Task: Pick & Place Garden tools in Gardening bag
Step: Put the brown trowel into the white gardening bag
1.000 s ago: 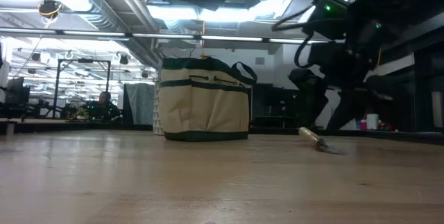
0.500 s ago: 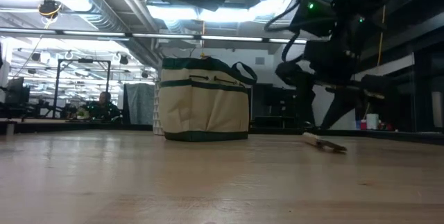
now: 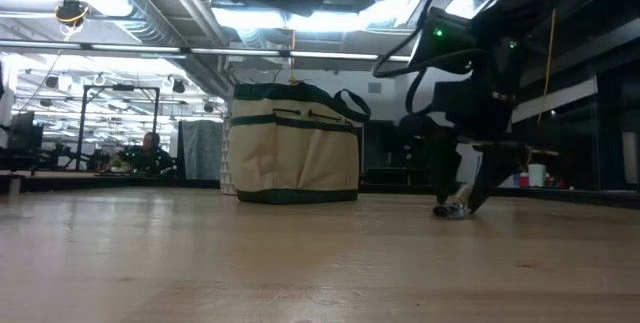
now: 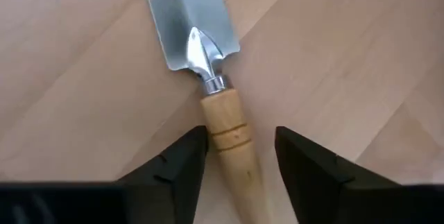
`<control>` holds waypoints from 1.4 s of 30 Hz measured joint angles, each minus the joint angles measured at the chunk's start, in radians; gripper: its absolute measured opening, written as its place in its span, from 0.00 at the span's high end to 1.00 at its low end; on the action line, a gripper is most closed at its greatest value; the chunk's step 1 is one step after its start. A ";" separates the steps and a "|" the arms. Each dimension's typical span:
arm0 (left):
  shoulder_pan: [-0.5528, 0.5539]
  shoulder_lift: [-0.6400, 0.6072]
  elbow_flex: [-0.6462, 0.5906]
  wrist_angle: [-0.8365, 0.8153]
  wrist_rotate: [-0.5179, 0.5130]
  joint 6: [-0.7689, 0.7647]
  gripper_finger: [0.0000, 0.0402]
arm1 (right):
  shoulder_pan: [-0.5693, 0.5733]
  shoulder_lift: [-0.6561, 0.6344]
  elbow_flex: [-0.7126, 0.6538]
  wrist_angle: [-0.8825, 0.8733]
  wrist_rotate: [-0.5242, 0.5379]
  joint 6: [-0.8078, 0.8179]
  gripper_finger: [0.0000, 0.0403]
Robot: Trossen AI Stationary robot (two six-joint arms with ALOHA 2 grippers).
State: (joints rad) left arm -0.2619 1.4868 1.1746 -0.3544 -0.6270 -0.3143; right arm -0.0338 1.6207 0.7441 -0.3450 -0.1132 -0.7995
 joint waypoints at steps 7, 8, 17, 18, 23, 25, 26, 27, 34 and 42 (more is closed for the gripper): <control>0.000 0.000 0.000 -0.034 0.000 -0.022 0.64 | 0.003 -0.010 -0.005 -0.010 -0.033 0.272 0.82; 0.000 0.000 0.000 -0.040 0.000 -0.028 0.64 | 0.003 -0.010 -0.004 -0.008 -0.033 0.319 0.85; 0.000 0.000 0.000 -0.049 0.000 -0.031 0.64 | 0.034 -0.010 -0.005 0.066 -0.037 0.578 0.85; 0.000 0.000 0.000 -0.055 0.001 -0.031 0.64 | 0.038 -0.010 -0.005 0.078 -0.037 0.584 0.85; -0.019 -0.001 0.001 -0.097 0.035 -0.014 0.64 | 0.038 -0.011 -0.005 0.076 -0.031 0.614 0.85; -0.036 -0.003 0.001 -0.098 0.031 0.017 0.64 | 0.029 -0.020 -0.005 0.071 -0.020 0.628 0.85; -0.045 -0.003 0.001 -0.098 0.021 0.031 0.64 | 0.025 -0.027 -0.005 0.073 -0.011 0.633 0.85; -0.054 -0.003 0.001 -0.099 0.010 0.039 0.64 | 0.022 -0.039 -0.005 0.071 0.004 0.636 0.85; -0.077 -0.003 0.001 -0.103 -0.078 0.005 0.64 | 0.028 -0.185 0.023 0.074 0.138 0.643 0.85; -0.035 -0.003 0.001 -0.016 -0.090 -0.120 0.64 | 0.064 -0.310 0.064 0.171 0.454 0.599 0.85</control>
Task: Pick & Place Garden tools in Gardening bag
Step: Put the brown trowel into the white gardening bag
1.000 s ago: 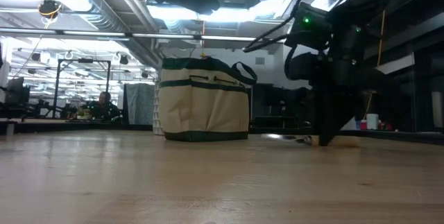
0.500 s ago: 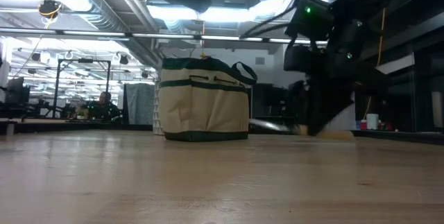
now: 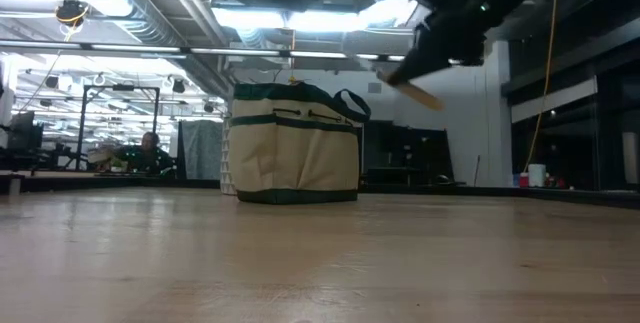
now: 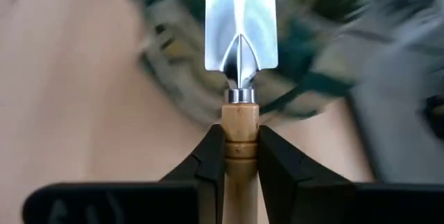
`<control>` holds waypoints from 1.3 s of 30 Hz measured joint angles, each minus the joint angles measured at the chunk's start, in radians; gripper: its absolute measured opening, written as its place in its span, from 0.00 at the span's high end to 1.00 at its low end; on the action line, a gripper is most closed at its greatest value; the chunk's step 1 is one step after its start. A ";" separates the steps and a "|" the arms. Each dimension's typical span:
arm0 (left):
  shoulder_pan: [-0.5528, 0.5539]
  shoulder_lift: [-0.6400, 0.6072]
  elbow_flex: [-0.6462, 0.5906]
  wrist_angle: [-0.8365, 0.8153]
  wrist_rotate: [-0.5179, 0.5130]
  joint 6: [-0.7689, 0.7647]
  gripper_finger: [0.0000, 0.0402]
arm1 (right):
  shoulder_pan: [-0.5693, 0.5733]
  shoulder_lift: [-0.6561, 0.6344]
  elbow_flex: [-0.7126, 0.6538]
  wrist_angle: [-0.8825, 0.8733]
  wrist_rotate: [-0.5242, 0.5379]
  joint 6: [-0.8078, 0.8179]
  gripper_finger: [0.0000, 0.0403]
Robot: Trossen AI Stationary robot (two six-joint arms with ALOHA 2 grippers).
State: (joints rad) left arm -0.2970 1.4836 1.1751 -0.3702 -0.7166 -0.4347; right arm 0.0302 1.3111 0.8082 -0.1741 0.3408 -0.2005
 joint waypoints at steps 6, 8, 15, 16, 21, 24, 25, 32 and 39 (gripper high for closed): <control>0.057 -0.001 0.000 0.148 0.021 -0.025 0.64 | 0.013 -0.004 0.000 0.143 0.102 -0.084 0.85; 0.074 -0.001 0.000 0.157 0.030 -0.025 0.64 | 0.020 -0.004 0.000 0.186 0.104 -0.102 0.85; 0.111 -0.001 0.000 0.162 0.033 -0.008 0.64 | 0.069 -0.003 0.000 0.267 0.086 -0.231 0.85; 0.113 -0.001 0.000 0.165 0.029 -0.001 0.64 | 0.076 -0.003 0.000 0.272 0.078 -0.240 0.85; 0.116 -0.001 0.000 0.191 0.023 0.042 0.64 | 0.091 -0.002 0.000 0.293 0.078 -0.253 0.85; 0.116 -0.001 0.000 0.196 0.022 0.046 0.64 | 0.091 -0.002 0.000 0.293 0.078 -0.253 0.85; 0.116 -0.001 0.000 0.196 0.021 0.047 0.64 | 0.091 -0.002 0.000 0.293 0.078 -0.253 0.85; 0.115 -0.001 0.000 0.208 -0.001 0.052 0.71 | 0.090 -0.002 0.000 0.295 0.072 -0.249 0.85; 0.115 -0.001 0.000 0.219 0.011 0.093 0.96 | 0.089 -0.002 0.001 0.296 0.052 -0.249 0.85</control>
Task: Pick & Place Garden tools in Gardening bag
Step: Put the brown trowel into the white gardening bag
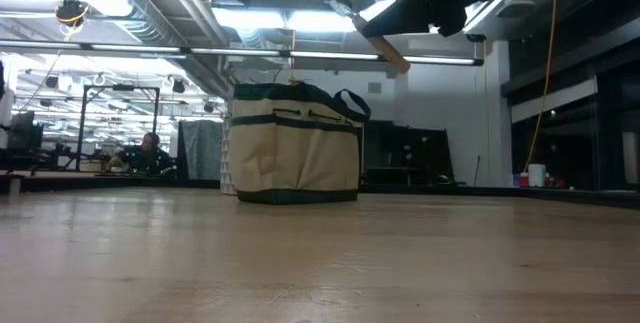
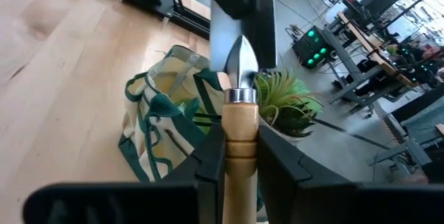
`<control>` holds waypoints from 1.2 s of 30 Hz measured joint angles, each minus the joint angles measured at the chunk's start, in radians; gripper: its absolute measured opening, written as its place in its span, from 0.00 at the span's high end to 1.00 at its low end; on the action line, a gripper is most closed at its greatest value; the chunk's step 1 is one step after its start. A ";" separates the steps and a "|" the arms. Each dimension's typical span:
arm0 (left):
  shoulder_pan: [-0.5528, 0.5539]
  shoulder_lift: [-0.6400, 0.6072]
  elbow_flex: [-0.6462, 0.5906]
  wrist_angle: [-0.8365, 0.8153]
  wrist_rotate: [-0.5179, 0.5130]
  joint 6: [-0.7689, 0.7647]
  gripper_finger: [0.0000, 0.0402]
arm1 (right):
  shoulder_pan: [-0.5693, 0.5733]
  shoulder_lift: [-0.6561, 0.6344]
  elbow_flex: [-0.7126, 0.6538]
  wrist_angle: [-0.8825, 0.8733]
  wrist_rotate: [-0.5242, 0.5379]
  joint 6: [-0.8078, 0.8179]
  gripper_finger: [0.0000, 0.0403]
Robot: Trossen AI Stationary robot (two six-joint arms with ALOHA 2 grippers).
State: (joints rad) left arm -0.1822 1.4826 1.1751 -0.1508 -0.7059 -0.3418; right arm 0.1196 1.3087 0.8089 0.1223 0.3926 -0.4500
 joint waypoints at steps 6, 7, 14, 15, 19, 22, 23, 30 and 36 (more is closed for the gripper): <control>0.000 0.000 0.000 -0.007 0.002 0.028 0.99 | 0.000 0.000 0.000 -0.007 -0.012 0.050 0.80; 0.000 0.000 0.000 -0.008 0.003 0.033 0.99 | 0.000 0.000 0.000 -0.008 -0.013 0.064 0.78; -0.026 -0.005 0.000 -0.054 -0.018 0.074 0.99 | -0.002 -0.013 0.000 -0.071 -0.019 0.182 0.62; -0.028 -0.012 0.000 -0.077 -0.018 0.067 0.99 | -0.002 -0.023 0.000 -0.086 -0.012 0.182 0.62; -0.034 -0.050 0.000 -0.152 -0.019 0.019 0.99 | 0.000 -0.087 0.001 -0.191 0.030 0.251 0.62; -0.033 -0.079 0.000 -0.186 -0.019 0.007 0.99 | -0.001 -0.162 0.001 -0.334 0.027 0.295 0.62; -0.033 -0.087 0.000 -0.187 -0.019 0.007 0.99 | -0.001 -0.184 0.001 -0.373 -0.010 0.300 0.62; -0.034 -0.114 0.000 -0.195 -0.019 0.022 1.00 | 0.009 -0.339 -0.053 -0.534 -0.348 0.420 0.62; -0.034 -0.113 0.000 -0.217 -0.013 0.023 1.00 | 0.104 -0.482 -0.257 -0.413 -0.320 0.569 0.62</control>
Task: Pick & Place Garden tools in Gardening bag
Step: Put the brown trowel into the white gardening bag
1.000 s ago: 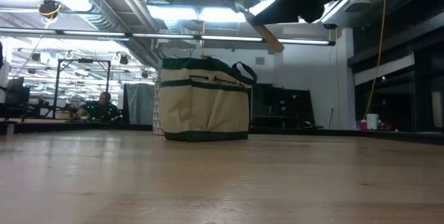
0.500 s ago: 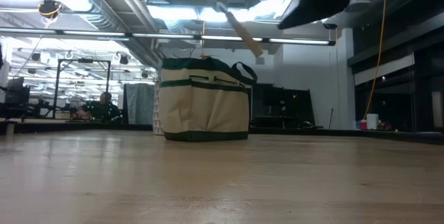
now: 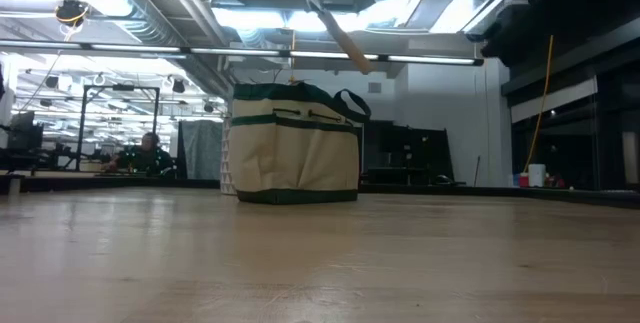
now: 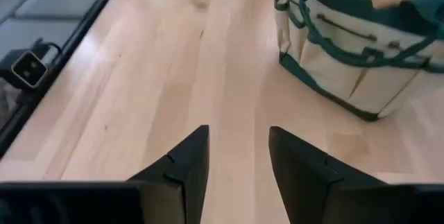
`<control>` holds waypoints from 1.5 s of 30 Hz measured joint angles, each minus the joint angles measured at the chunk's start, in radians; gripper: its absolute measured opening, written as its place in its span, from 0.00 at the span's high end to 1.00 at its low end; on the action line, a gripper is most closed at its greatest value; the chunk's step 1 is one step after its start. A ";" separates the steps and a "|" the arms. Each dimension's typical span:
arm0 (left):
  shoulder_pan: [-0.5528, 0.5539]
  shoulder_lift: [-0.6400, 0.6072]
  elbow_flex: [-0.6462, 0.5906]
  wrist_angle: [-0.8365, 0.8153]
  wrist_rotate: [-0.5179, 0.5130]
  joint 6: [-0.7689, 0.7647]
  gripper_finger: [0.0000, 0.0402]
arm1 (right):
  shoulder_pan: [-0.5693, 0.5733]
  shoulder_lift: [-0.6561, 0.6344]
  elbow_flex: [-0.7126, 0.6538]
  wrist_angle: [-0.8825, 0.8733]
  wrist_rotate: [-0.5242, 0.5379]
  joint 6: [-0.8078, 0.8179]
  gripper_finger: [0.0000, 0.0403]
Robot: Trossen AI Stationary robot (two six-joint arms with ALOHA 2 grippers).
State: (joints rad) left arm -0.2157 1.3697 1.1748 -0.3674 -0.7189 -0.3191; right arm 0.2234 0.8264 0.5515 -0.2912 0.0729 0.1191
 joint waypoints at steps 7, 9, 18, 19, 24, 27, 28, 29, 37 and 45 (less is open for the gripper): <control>0.000 0.000 0.000 -0.003 -0.001 0.000 1.00 | 0.122 -0.118 -0.231 0.365 0.010 -0.013 0.62; 0.000 0.000 0.000 -0.004 -0.001 0.000 1.00 | 0.144 -0.136 -0.269 0.429 -0.006 -0.032 0.62; 0.000 0.000 0.000 -0.004 0.004 0.000 1.00 | 0.160 -0.161 -0.316 0.476 -0.212 -0.040 0.62; 0.000 0.000 0.000 -0.004 0.004 0.000 1.00 | 0.160 -0.161 -0.316 0.478 -0.212 -0.029 0.62; 0.000 0.000 0.000 -0.009 0.012 0.000 1.00 | 0.157 -0.161 -0.316 0.476 -0.212 -0.004 0.62; 0.002 0.000 0.000 -0.021 0.038 0.000 1.00 | 0.157 -0.161 -0.316 0.468 -0.213 -0.003 0.62; 0.004 0.000 0.000 -0.024 0.041 0.000 1.00 | 0.157 -0.161 -0.316 0.468 -0.213 -0.003 0.62; 0.007 0.000 0.000 -0.027 0.042 0.000 1.00 | 0.157 -0.161 -0.316 0.468 -0.213 -0.003 0.62; 0.062 0.002 0.034 -0.031 0.178 0.048 1.00 | 0.157 -0.161 -0.316 0.468 -0.213 -0.003 0.62; 0.110 0.002 0.128 -0.219 0.219 0.041 1.00 | 0.157 -0.161 -0.316 0.468 -0.215 -0.005 0.62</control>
State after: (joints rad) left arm -0.1058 1.3712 1.3032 -0.5862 -0.4998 -0.2786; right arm 0.3805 0.6659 0.2356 0.1772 -0.1425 0.1144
